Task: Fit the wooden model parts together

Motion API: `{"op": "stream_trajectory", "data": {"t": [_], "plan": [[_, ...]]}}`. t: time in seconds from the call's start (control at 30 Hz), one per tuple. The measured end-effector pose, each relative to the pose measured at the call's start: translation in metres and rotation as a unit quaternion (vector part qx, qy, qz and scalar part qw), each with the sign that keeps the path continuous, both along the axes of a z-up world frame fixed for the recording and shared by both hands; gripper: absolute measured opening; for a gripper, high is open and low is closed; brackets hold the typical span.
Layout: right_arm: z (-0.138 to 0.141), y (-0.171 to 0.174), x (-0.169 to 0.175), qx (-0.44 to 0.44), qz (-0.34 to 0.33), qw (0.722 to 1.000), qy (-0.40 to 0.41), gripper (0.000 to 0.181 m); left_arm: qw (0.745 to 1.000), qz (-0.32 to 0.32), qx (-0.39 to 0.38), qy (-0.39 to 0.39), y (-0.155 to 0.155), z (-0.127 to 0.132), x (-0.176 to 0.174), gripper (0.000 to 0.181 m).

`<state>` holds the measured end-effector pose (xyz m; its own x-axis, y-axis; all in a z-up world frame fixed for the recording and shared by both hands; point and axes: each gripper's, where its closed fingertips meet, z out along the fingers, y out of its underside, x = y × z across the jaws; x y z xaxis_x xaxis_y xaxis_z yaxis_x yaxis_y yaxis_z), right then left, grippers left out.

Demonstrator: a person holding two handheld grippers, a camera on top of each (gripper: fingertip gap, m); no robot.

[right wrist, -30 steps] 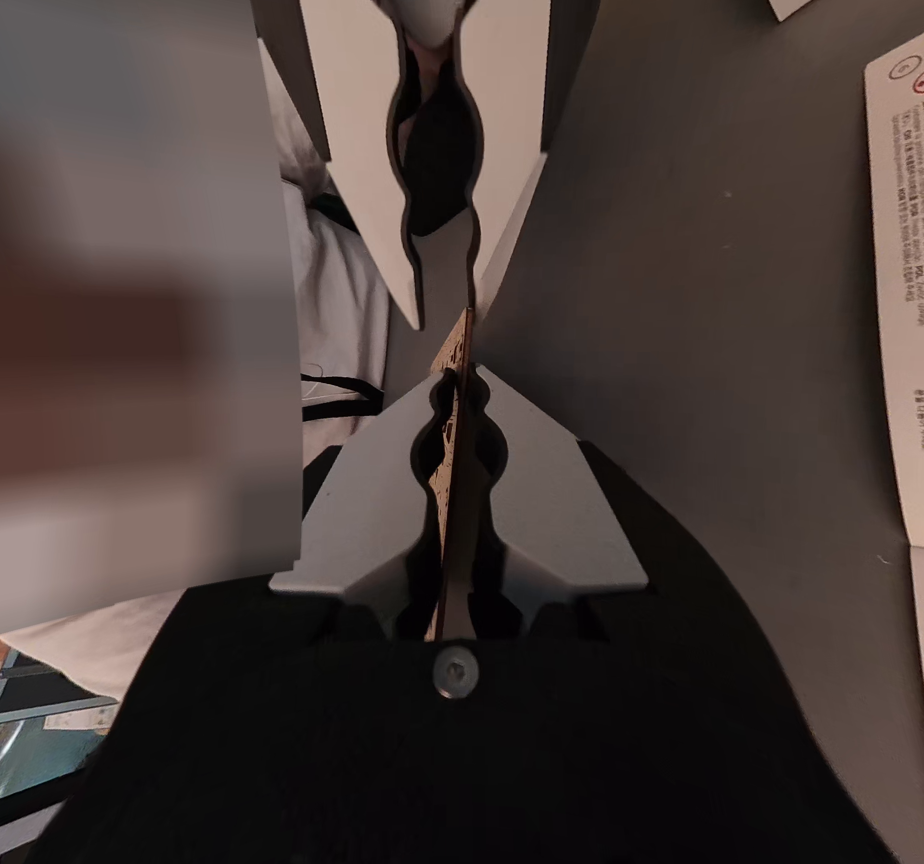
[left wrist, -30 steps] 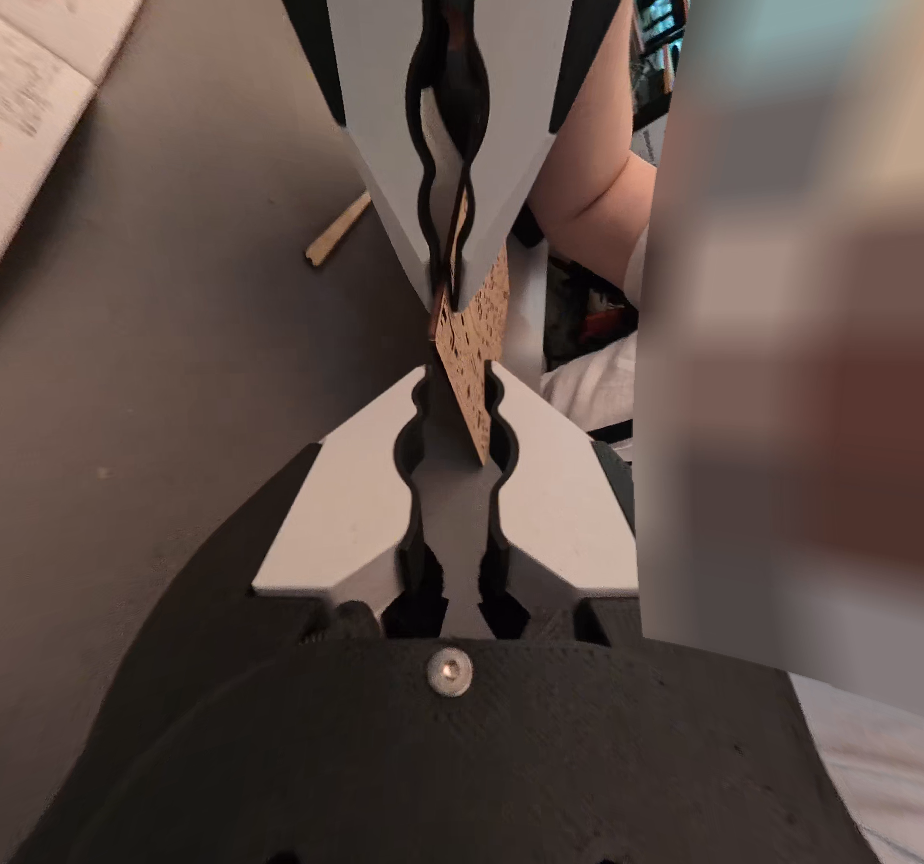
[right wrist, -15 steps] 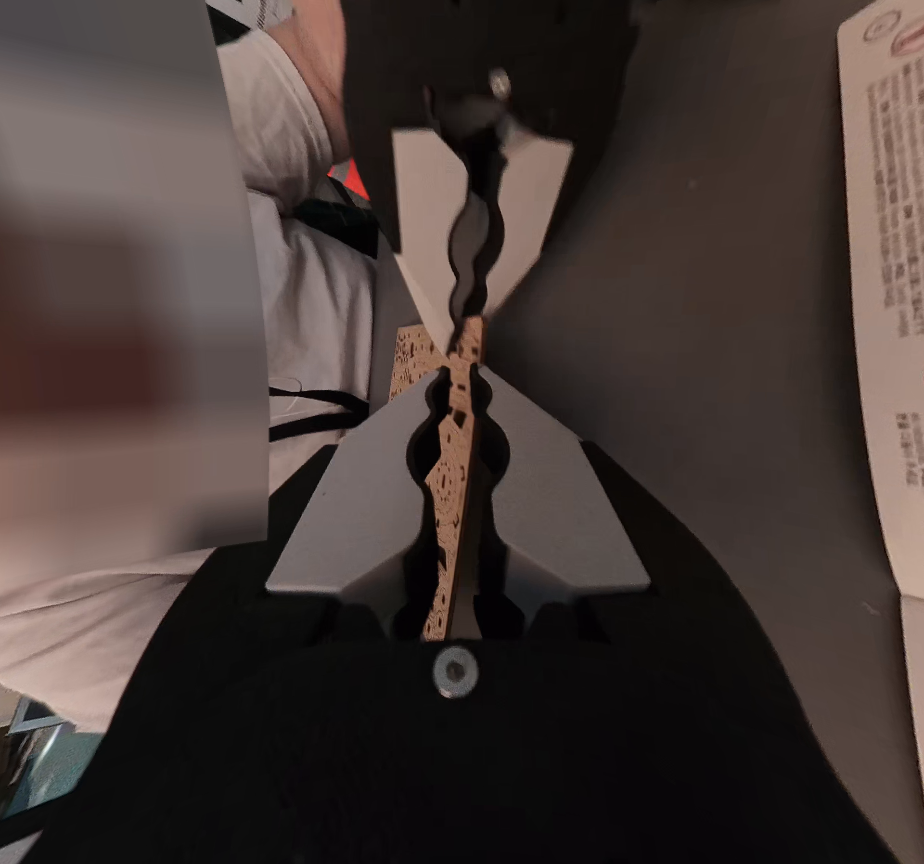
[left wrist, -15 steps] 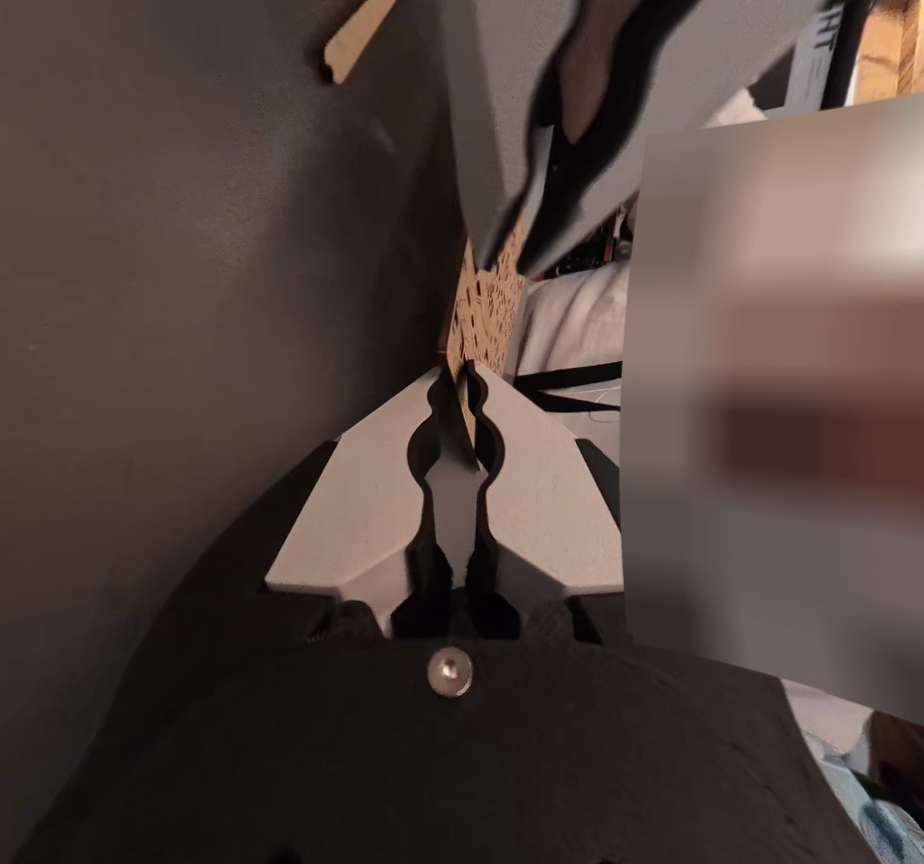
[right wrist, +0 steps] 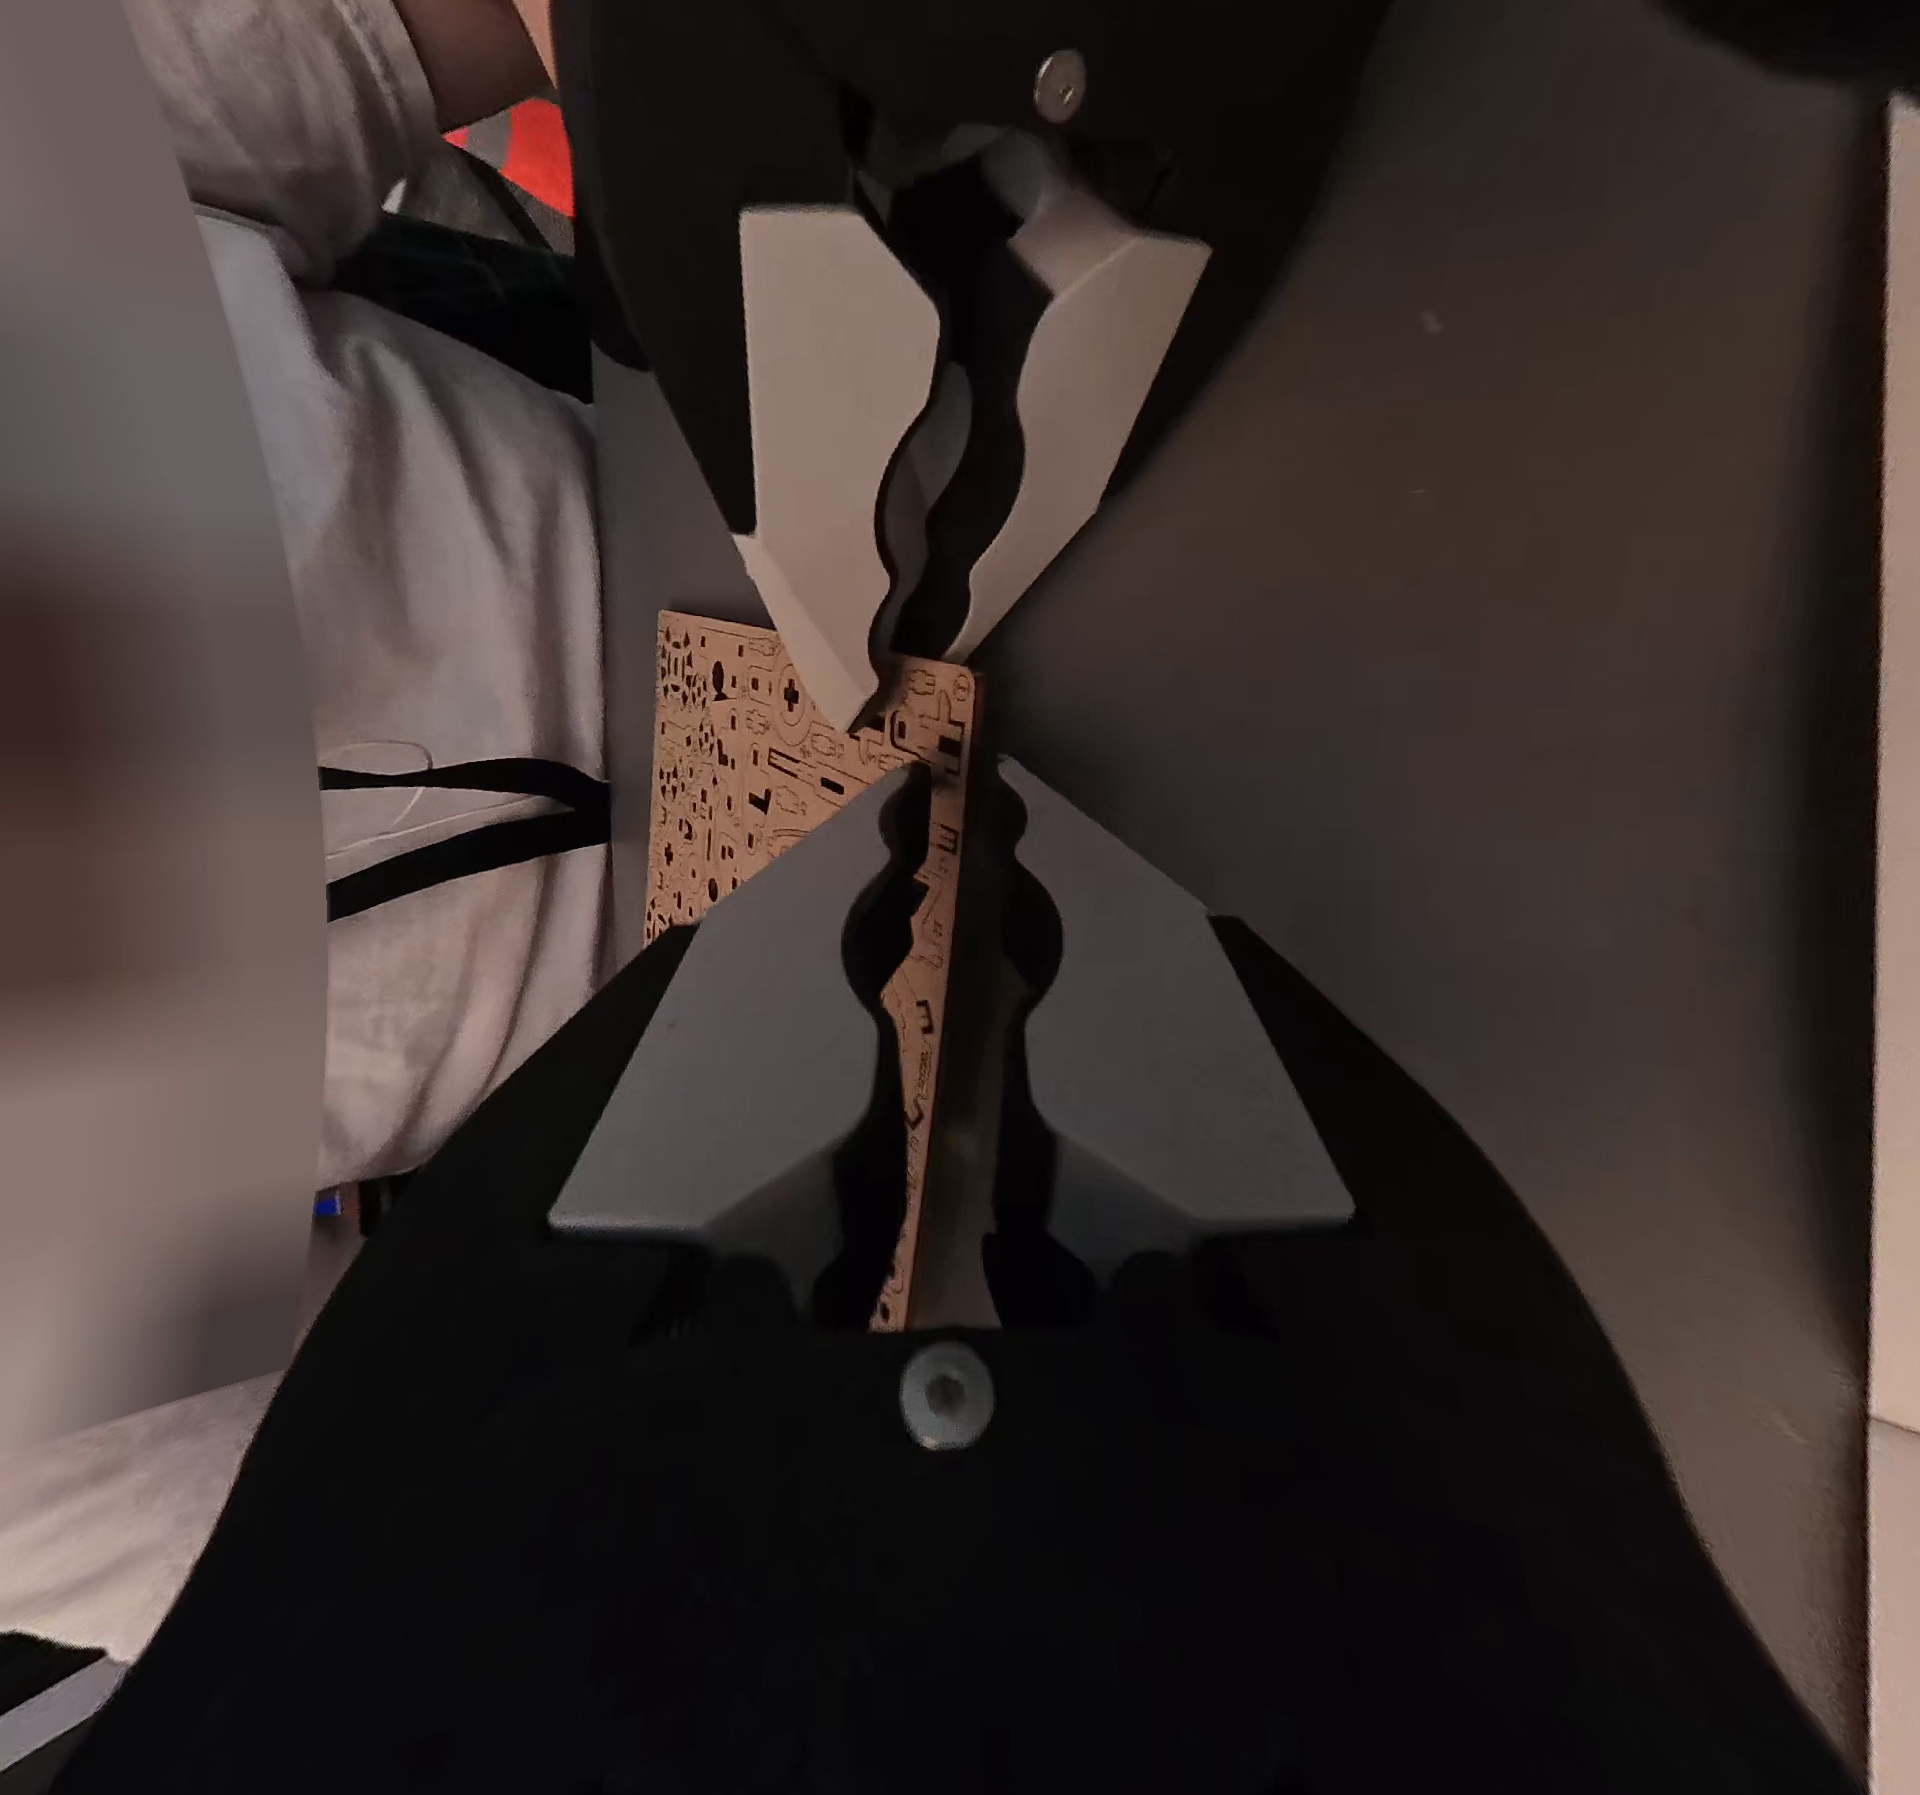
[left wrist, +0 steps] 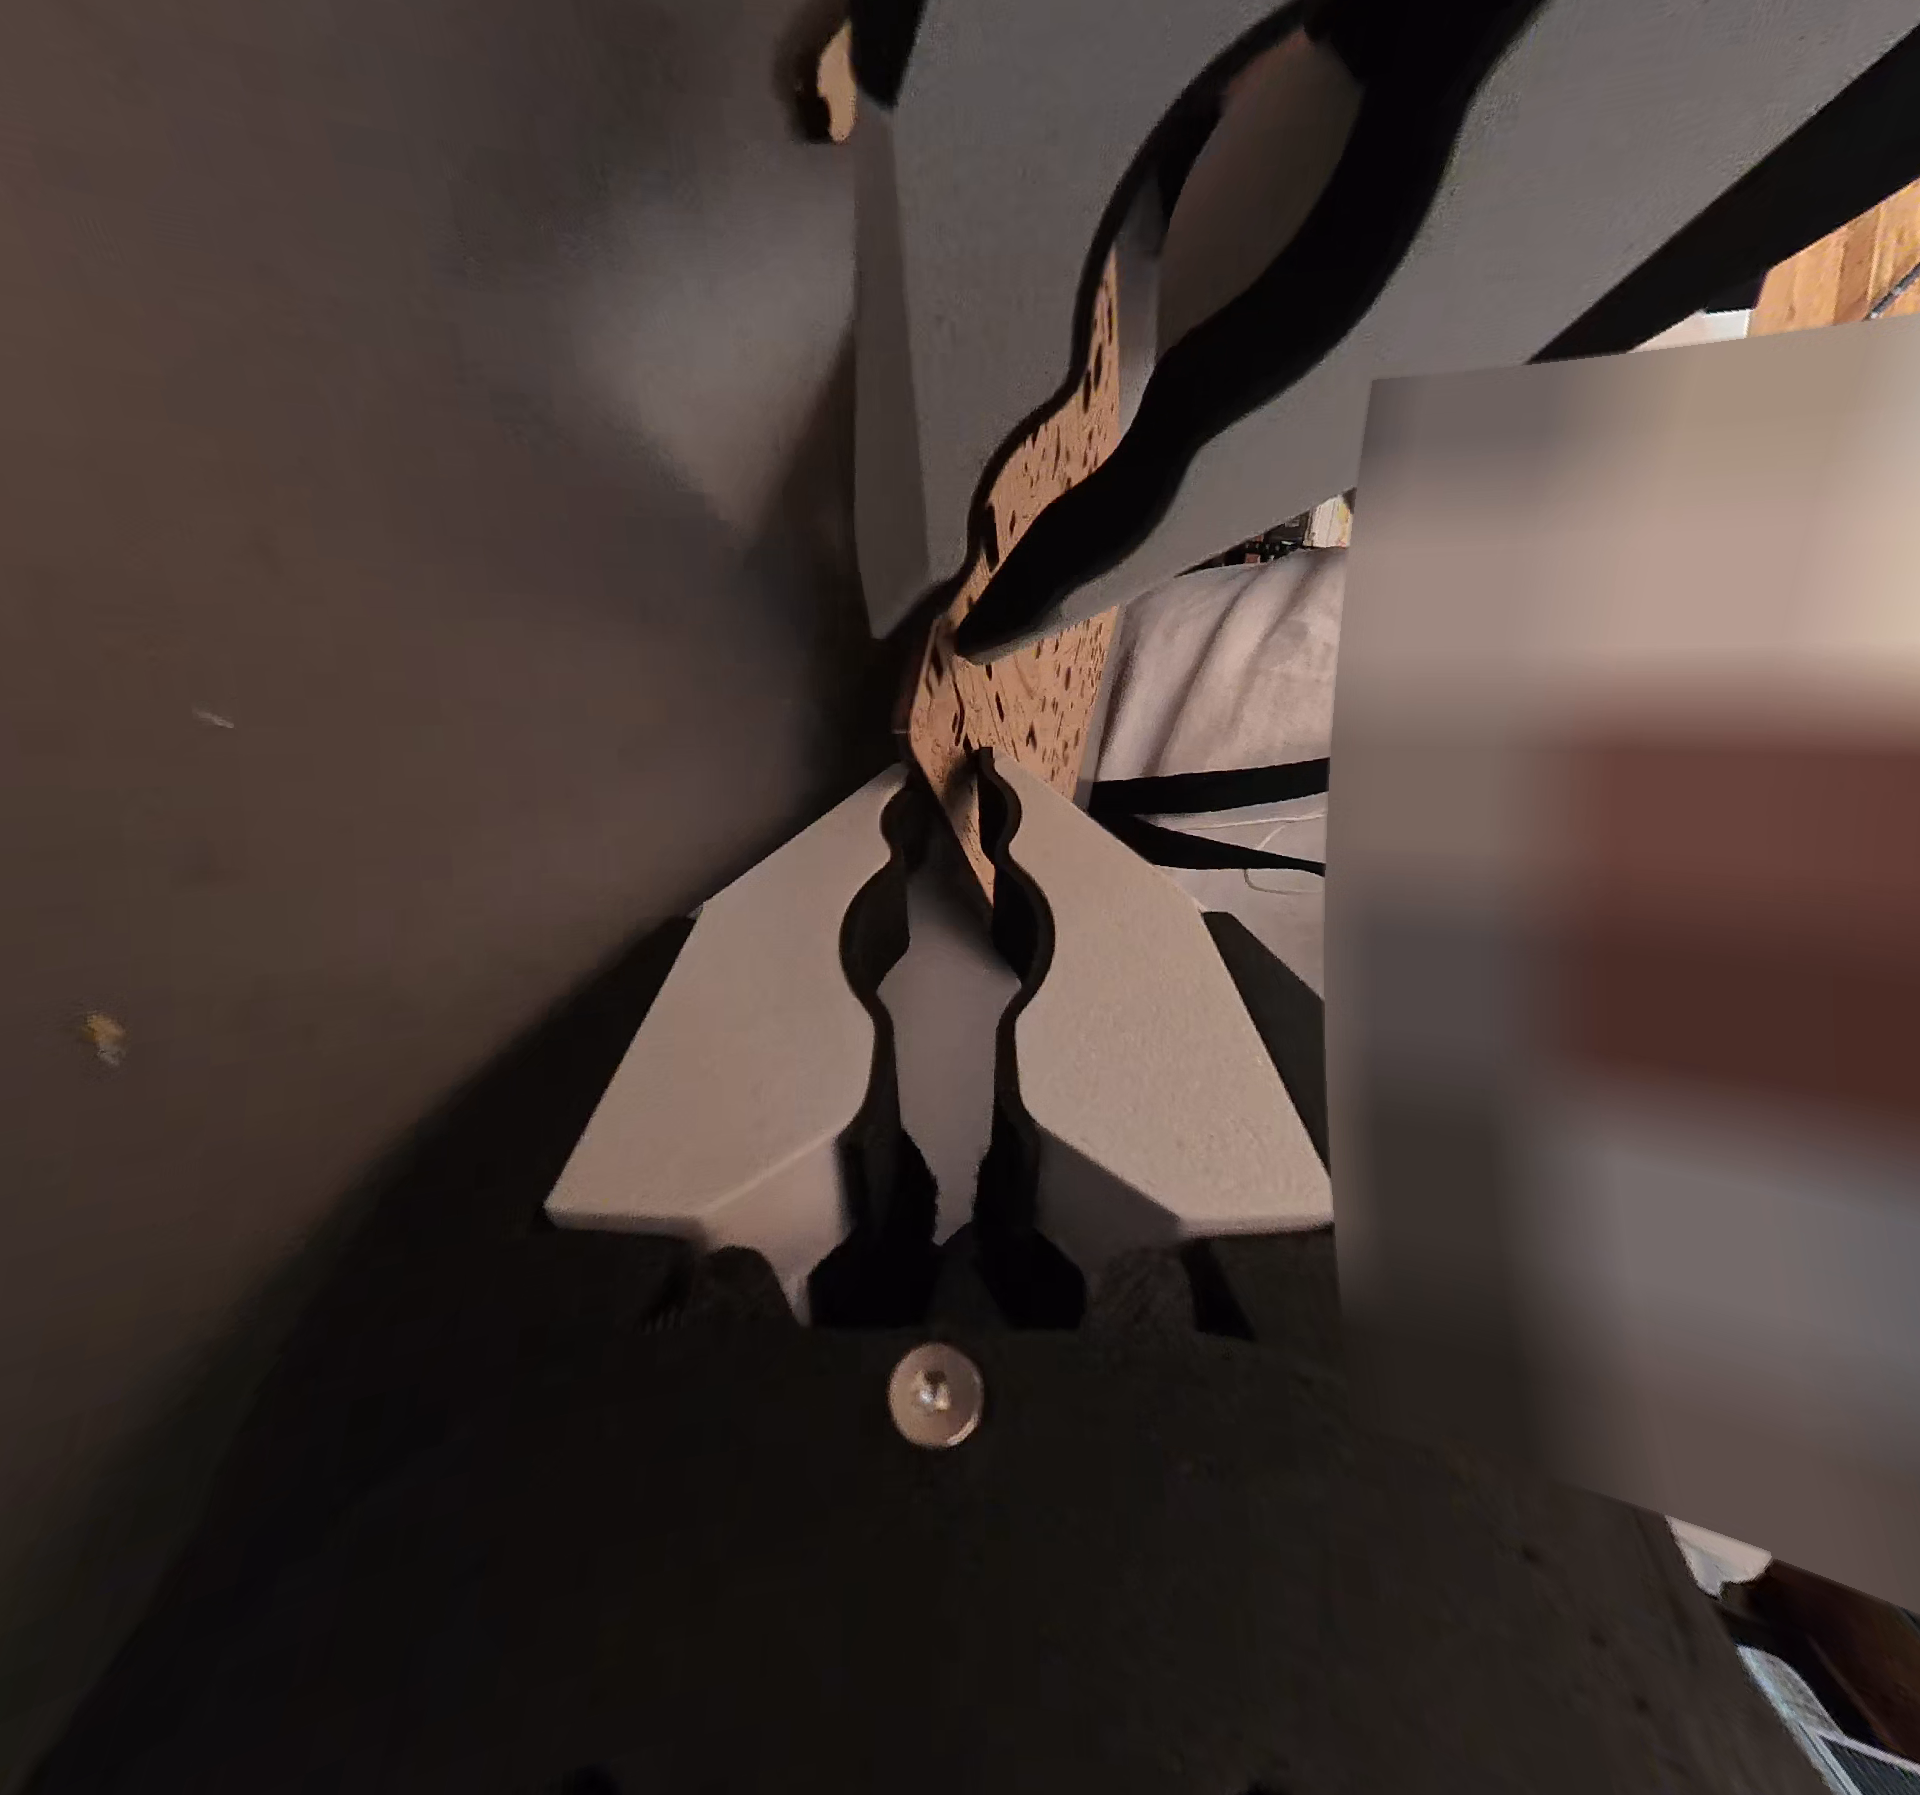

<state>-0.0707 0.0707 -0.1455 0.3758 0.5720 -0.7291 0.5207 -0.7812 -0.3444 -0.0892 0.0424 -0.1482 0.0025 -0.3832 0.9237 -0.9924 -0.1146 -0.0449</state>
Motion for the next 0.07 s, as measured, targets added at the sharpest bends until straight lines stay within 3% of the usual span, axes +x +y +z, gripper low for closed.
{"op": "stream_trajectory", "data": {"t": [0.03,0.07], "plan": [[-0.0013,-0.0001,-0.0003,-0.002,0.0,1.0,0.0,0.008,1.0,-0.001,0.002,0.001,0.0001,-0.0012,-0.0001,0.007],[-0.0022,0.0,-0.0003,-0.004,0.001,1.0,0.0,0.008,1.0,-0.001,0.002,0.001,0.0,-0.0018,0.0,0.007]]}}
